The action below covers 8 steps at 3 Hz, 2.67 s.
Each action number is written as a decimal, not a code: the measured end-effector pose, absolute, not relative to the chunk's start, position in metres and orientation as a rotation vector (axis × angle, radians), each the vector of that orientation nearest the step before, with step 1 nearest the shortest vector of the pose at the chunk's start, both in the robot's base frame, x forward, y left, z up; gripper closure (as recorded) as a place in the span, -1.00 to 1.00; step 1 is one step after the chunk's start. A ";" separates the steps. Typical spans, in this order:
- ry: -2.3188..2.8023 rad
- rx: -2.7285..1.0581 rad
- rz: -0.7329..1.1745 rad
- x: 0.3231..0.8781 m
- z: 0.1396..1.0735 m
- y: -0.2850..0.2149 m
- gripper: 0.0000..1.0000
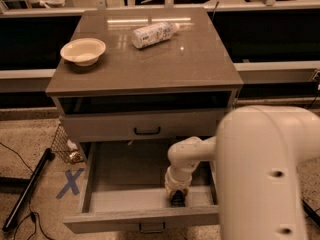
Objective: Pick rxbar blueberry from middle drawer and place on counter
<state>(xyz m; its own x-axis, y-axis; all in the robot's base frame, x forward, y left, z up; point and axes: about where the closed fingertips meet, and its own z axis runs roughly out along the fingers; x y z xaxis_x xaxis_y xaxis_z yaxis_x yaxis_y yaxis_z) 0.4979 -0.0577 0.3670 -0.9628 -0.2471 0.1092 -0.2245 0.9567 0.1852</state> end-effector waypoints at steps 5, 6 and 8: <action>-3.525 0.454 -0.922 0.501 0.588 -0.165 1.00; -3.516 0.464 -0.927 0.502 0.587 -0.159 1.00; -3.679 0.721 -0.971 0.527 0.691 -0.170 1.00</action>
Offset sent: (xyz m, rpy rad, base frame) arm -0.0001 -0.1472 0.2260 0.4561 -0.6824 -0.1582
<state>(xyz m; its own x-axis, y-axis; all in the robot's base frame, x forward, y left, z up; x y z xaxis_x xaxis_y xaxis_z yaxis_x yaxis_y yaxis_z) 0.5266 -0.1699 0.6908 -0.6839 -0.1410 -0.7158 -0.4757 0.8301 0.2910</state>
